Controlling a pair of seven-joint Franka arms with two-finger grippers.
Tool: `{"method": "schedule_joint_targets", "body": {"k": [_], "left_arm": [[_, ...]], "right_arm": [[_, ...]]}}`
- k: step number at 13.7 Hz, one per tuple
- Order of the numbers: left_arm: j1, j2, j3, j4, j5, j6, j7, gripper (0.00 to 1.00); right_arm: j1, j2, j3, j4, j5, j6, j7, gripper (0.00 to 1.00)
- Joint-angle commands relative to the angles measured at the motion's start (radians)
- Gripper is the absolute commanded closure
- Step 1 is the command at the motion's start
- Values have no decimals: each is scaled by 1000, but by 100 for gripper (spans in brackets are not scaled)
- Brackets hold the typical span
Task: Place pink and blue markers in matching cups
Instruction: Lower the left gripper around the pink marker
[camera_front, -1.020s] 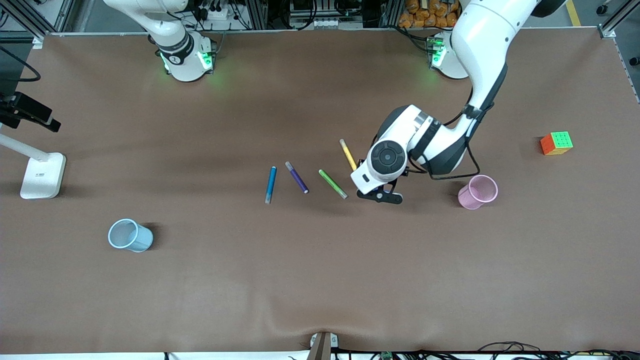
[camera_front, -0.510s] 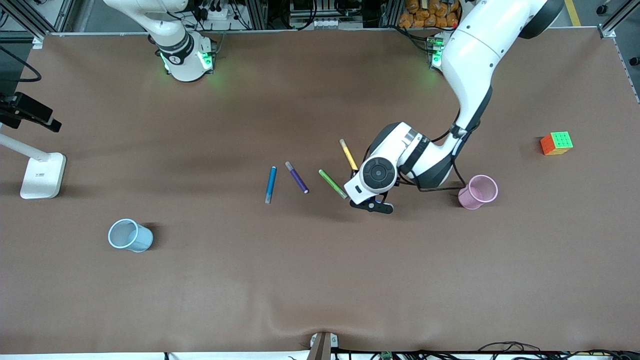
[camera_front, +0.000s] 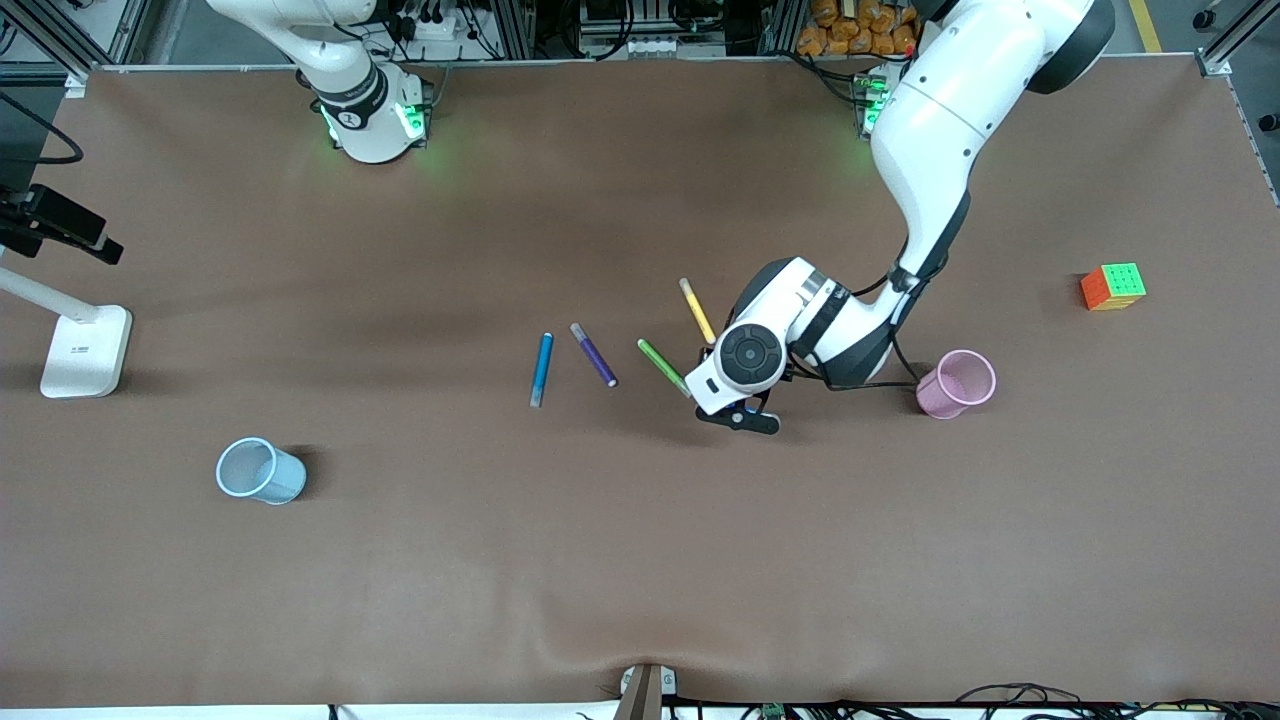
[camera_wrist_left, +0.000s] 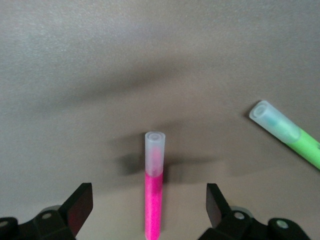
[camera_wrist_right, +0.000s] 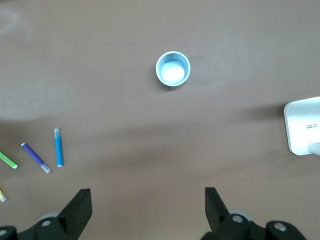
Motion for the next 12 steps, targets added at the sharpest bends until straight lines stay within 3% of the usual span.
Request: {"method": "schedule_joint_targets", "body": {"k": [1, 3, 7, 12], "left_arm": [[-12, 17, 7, 27, 23, 1, 1, 0], [-14, 20, 7, 27, 23, 1, 3, 0], [-14, 20, 7, 27, 23, 1, 11, 10], [-9, 17, 7, 27, 21, 1, 23, 11]], "right_arm": [[-13, 2, 12, 11, -5, -9, 4, 0], [-13, 2, 12, 11, -5, -9, 2, 0], [-15, 2, 12, 11, -5, -9, 2, 0], [-13, 2, 12, 11, -5, -9, 2, 0]]}}
